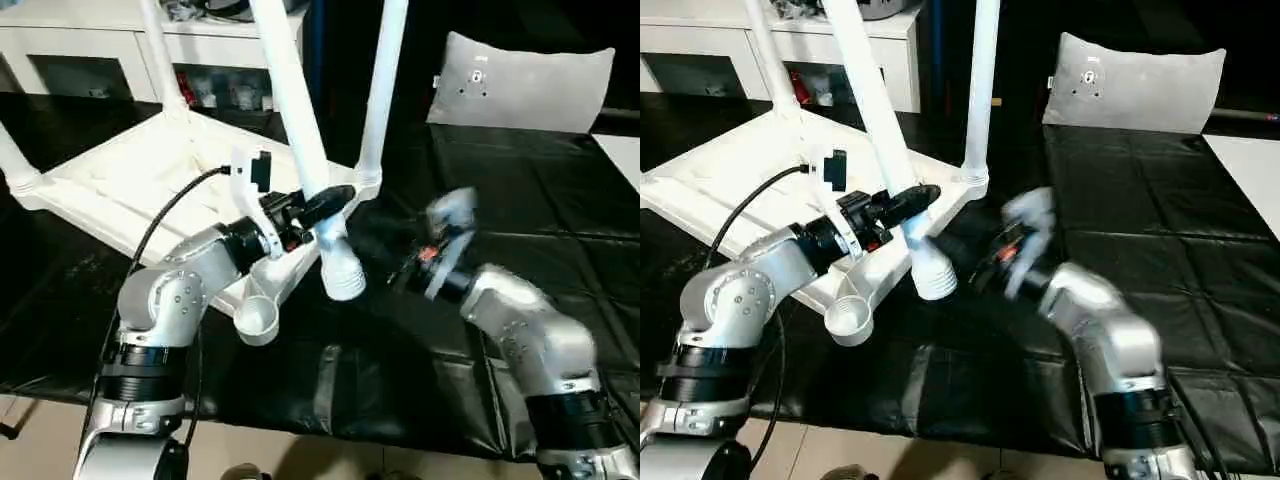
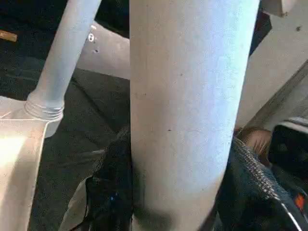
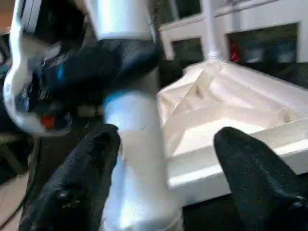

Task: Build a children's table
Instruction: Pick table leg

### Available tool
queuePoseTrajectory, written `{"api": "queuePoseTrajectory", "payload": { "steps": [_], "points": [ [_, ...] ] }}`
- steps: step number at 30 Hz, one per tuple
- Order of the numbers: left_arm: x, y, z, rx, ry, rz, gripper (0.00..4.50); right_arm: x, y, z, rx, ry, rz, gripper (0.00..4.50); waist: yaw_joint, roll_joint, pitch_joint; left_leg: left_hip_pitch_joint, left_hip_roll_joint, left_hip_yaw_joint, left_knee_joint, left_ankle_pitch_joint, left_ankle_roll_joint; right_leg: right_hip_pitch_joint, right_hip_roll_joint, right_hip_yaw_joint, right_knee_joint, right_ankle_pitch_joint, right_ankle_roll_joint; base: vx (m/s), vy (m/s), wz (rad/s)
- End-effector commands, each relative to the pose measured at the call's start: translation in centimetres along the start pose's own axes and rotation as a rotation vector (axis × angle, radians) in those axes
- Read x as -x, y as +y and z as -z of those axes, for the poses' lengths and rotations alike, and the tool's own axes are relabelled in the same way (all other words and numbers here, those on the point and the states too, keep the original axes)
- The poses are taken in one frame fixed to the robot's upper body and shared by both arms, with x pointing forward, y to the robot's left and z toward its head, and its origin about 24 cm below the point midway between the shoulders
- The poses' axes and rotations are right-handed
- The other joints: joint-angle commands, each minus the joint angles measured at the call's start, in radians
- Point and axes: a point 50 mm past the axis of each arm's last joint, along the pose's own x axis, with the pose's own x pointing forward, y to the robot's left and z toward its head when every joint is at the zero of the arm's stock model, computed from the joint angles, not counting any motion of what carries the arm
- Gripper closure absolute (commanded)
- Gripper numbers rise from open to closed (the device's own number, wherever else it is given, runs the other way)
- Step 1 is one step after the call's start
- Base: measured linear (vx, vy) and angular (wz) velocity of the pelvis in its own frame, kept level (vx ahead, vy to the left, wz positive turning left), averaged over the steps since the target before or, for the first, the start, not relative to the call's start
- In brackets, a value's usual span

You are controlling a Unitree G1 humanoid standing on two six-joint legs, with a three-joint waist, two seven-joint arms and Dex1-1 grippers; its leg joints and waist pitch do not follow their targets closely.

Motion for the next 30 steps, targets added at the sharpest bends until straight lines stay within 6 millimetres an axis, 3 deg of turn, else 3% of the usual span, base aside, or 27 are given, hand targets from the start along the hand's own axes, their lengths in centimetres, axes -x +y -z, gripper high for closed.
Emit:
{"api": "queuePoseTrajectory", "payload": {
  "steps": [1, 5, 9, 23, 27, 30],
  "points": [
    [0.0, -0.1, -0.8, -0.009, -0.015, 0.001, 2.60, 0.2, -0.4, -1.5, -0.028, -0.059, 0.022, 0.63, -0.002, -0.009, -0.073, 0.001, 0.013, 0.008, -0.068, -0.154, 0.019, 0.061, -0.052, 0.030, -0.081, -0.322, -0.141, 0.000, 0.000, 0.00],
    [0.1, -0.2, -0.9, -0.013, -0.006, 0.007, 2.60, 0.9, -0.8, -1.7, -0.026, -0.038, 0.036, 0.24, -0.002, -0.010, -0.075, 0.000, 0.011, 0.010, -0.067, -0.140, 0.017, 0.062, -0.053, 0.031, -0.082, -0.329, -0.128, 0.000, 0.000, 0.00],
    [0.1, -0.2, -1.0, -0.018, -0.003, 0.001, 2.60, 1.1, -0.7, -1.7, -0.001, -0.014, 0.034, 0.01, -0.001, -0.010, -0.076, -0.002, 0.011, 0.010, -0.066, -0.120, 0.020, 0.063, -0.053, 0.031, -0.079, -0.293, -0.139, 0.000, 0.000, 0.00],
    [-0.3, -0.7, -1.4, -0.035, -0.008, 0.003, 2.60, 0.6, 0.1, -0.8, 0.075, 0.094, 0.020, 0.00, -0.001, -0.013, -0.072, -0.003, 0.012, 0.010, -0.067, -0.138, 0.013, 0.060, -0.053, 0.030, -0.085, -0.354, -0.114, 0.000, 0.000, 0.00],
    [-0.9, -0.7, -1.5, -0.096, -0.009, -0.074, 2.60, -0.6, 1.1, 0.3, 0.200, 0.242, 0.074, 0.00, -0.003, -0.013, -0.071, -0.003, 0.012, 0.009, -0.068, -0.128, 0.005, 0.061, -0.052, 0.032, -0.082, -0.327, -0.112, 0.000, 0.000, 0.00],
    [-1.5, -0.9, -1.7, -0.121, -0.028, -0.124, 2.60, -1.5, 1.7, 0.6, 0.234, 0.263, 0.121, 0.00, -0.003, -0.014, -0.071, -0.002, 0.011, 0.009, -0.068, -0.138, -0.002, 0.059, -0.053, 0.033, -0.087, -0.364, -0.095, 0.000, 0.000, 0.00]
  ]
}}
